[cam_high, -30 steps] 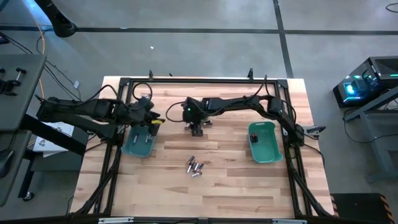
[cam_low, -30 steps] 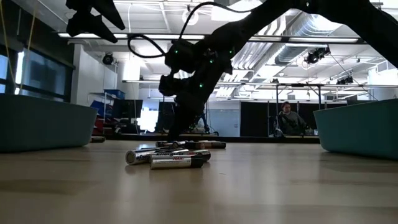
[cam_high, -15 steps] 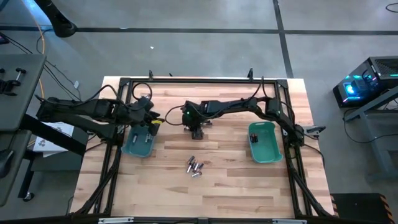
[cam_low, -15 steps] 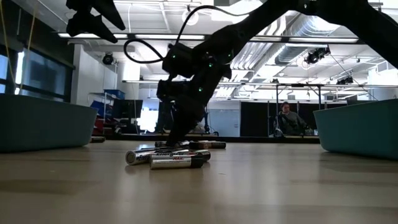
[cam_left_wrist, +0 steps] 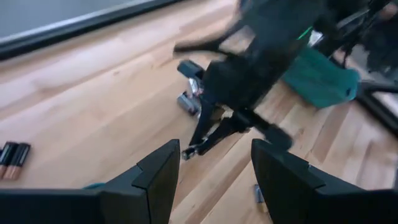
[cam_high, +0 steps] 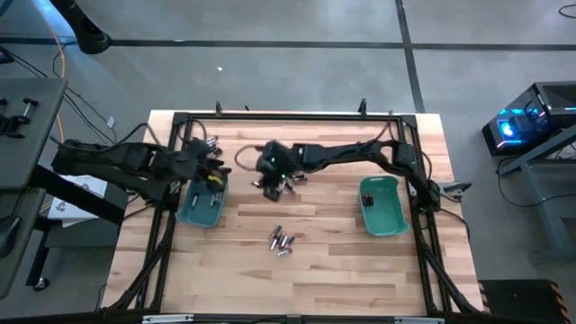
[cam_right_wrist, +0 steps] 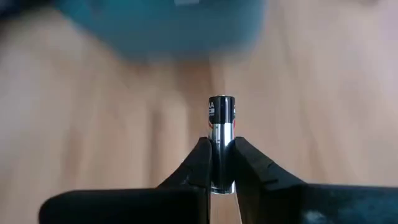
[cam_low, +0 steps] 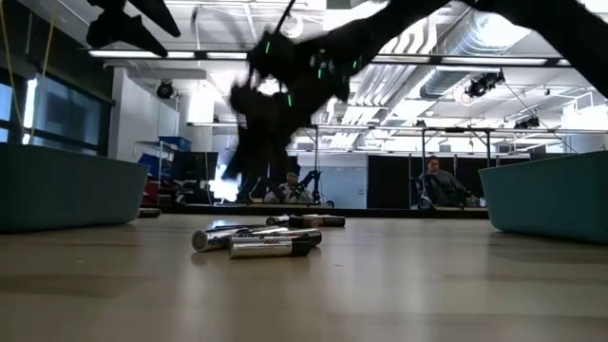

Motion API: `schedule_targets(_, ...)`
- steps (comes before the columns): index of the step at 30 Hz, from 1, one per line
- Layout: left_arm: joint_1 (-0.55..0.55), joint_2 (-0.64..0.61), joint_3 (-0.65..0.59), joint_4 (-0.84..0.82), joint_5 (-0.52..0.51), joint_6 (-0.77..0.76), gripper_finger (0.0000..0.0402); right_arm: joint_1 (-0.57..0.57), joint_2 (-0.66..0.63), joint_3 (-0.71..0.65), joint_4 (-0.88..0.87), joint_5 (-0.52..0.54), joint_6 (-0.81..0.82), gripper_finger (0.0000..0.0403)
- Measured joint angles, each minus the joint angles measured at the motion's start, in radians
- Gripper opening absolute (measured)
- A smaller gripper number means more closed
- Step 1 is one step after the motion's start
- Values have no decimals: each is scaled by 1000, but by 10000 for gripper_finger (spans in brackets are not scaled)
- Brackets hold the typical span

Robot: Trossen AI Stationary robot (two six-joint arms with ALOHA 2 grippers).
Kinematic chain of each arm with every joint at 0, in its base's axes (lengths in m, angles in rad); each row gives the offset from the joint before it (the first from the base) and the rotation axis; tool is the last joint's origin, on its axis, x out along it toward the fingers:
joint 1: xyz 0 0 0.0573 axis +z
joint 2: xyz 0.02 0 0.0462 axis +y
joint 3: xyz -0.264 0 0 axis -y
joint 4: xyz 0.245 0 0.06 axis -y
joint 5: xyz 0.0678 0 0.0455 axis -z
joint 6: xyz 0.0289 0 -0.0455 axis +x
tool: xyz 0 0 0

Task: Sort batteries
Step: Put the silver battery into the blue bin

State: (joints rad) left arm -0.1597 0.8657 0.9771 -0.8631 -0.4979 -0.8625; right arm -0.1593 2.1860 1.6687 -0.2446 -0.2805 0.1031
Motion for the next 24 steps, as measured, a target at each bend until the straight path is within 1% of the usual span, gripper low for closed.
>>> schedule_targets(5,-50,-86,0,16,-75,8,193,-1,-104,1,171,-14,45,22)
schedule_targets(8,-73,-131,0,101,-102,89,193,-2,-181,0,300,-26,57,22)
schedule_targets(12,-87,-163,0,309,-105,284,193,-2,-270,3,447,-54,58,22)
schedule_targets(15,-87,-162,0,490,-52,491,193,-2,-310,2,553,-95,81,22)
schedule_targets(18,-87,-135,0,680,13,683,193,-2,-337,2,648,-143,109,22)
schedule_targets(20,-87,-110,0,798,37,794,193,0,-343,2,683,-172,132,22)
schedule_targets(22,-86,-83,0,890,41,867,194,5,-342,2,690,-185,143,22)
schedule_targets(24,-81,-57,0,942,39,894,197,14,-340,2,688,-188,143,22)
